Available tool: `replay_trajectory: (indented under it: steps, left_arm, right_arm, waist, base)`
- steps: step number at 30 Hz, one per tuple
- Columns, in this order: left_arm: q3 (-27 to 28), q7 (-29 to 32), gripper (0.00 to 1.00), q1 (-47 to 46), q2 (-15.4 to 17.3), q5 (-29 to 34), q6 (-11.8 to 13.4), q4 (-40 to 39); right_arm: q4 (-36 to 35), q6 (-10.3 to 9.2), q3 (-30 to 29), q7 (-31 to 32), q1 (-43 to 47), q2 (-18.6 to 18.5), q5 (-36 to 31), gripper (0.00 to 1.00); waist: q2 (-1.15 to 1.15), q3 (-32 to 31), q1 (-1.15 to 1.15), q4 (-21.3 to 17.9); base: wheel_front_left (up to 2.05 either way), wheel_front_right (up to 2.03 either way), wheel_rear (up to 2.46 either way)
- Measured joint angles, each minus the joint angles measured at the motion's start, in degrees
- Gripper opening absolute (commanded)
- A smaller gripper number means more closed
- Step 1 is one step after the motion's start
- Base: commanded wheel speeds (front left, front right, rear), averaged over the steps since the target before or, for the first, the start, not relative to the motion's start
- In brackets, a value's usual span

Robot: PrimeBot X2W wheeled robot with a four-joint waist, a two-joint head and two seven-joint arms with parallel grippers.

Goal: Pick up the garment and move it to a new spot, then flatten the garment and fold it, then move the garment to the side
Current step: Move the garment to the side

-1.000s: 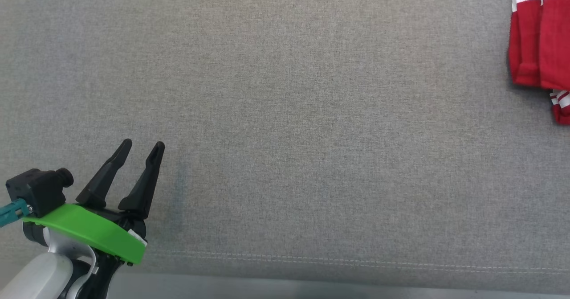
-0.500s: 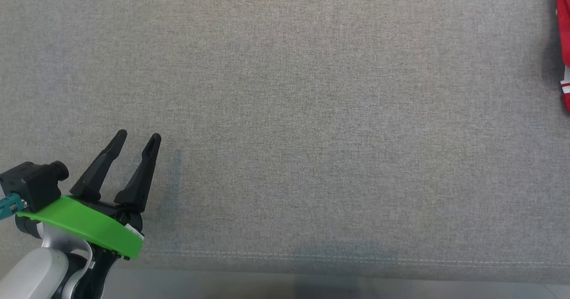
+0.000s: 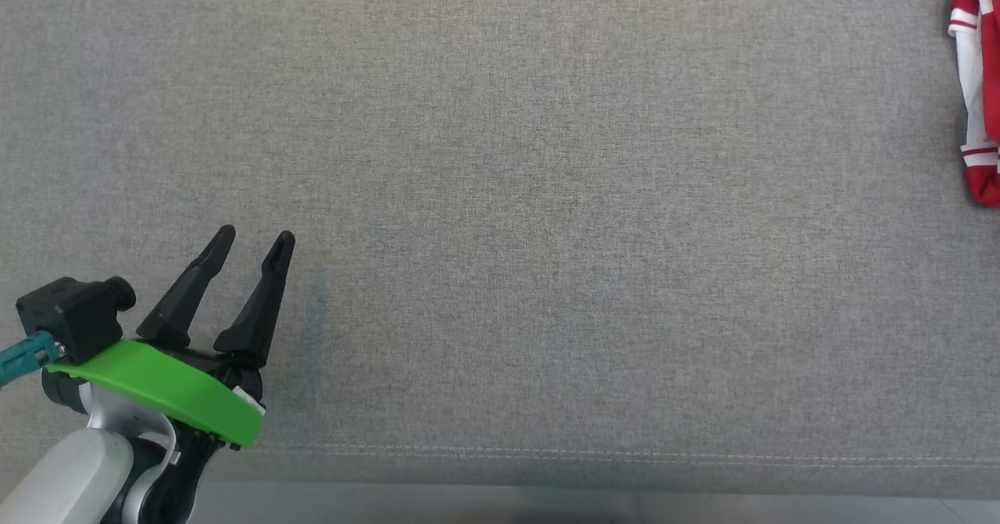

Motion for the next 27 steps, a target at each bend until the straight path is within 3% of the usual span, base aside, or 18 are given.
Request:
replay_trajectory:
  steps: [10, 16, 20, 27]
  left_arm:
    - [0.34, -0.26, 1.00, 0.01, -2.34, 1.38, 0.00, 2.44]
    - [1.80, -1.45, 1.00, 0.19, -2.80, 3.61, 0.00, 6.68]
    - [3.26, -2.71, 1.00, 1.01, -1.83, 8.96, 0.02, 10.66]
    - [2.90, -3.94, 1.00, 2.76, -2.97, 13.93, 0.02, 15.69]
  right_arm:
    - [3.99, 0.01, -0.27, -6.67, 1.57, 3.09, -3.67, 1.00]
    - [-1.52, 0.00, -1.37, -16.28, 0.79, 5.20, -5.80, 1.00]
    - [-5.46, 0.00, -1.85, -24.51, 0.29, 7.97, -9.11, 1.00]
    - [-6.68, 0.00, -2.25, -35.78, 7.08, 14.93, -12.60, 1.00]
  waist:
    - [0.00, -3.56, 0.00, 0.14]
    - [0.00, -6.82, 0.00, -0.11]
    - [0.00, -9.31, 0.00, -0.73]
    - [0.00, -14.12, 0.00, -2.25]
  base:
    - [0.00, 0.00, 0.00]
    - [0.00, 0.00, 0.00]
    - [0.00, 0.00, 0.00]
    - [0.00, 0.00, 0.00]
